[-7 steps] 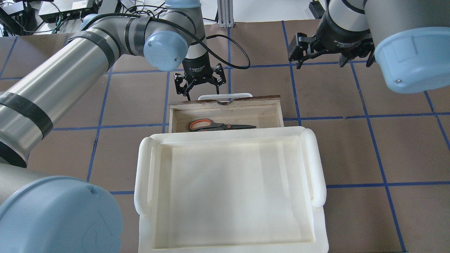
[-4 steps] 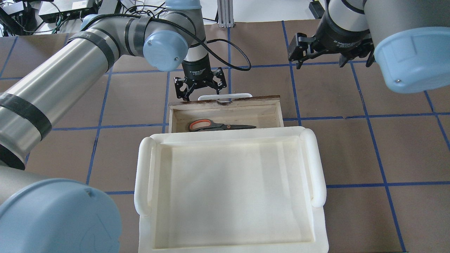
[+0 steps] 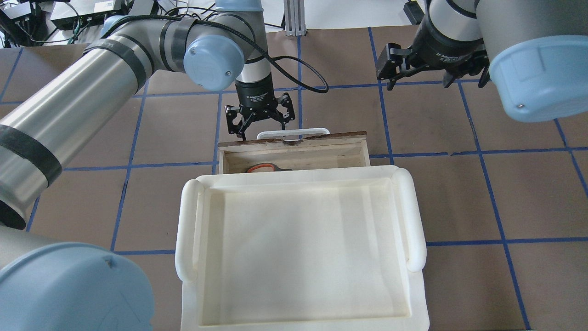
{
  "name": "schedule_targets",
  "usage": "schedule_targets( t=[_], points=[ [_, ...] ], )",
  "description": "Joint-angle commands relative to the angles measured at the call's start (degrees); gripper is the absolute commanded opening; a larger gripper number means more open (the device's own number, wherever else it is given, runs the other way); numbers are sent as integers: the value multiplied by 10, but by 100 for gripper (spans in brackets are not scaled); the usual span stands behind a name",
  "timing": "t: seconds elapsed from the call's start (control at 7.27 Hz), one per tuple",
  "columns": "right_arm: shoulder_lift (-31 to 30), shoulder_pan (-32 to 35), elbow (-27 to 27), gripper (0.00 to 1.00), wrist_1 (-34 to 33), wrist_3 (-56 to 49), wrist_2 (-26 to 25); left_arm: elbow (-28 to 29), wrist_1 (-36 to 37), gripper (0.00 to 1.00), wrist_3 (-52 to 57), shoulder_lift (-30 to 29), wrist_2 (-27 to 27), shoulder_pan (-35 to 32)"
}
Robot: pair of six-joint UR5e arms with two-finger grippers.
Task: Put scissors in drawer and close it
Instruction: 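Push the drawer closed with the left gripper toward the white tray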
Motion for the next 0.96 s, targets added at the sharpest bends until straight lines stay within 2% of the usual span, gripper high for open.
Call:
schedule_targets(
  t=[0.0,0.83],
  points=[
    [1,0,0,100,0,0,0,-2,-25,100,0,3,0,-1],
    [0,0,0,100,1,-2,0,-18,-70,100,-1,9,-3,-4]
  ],
)
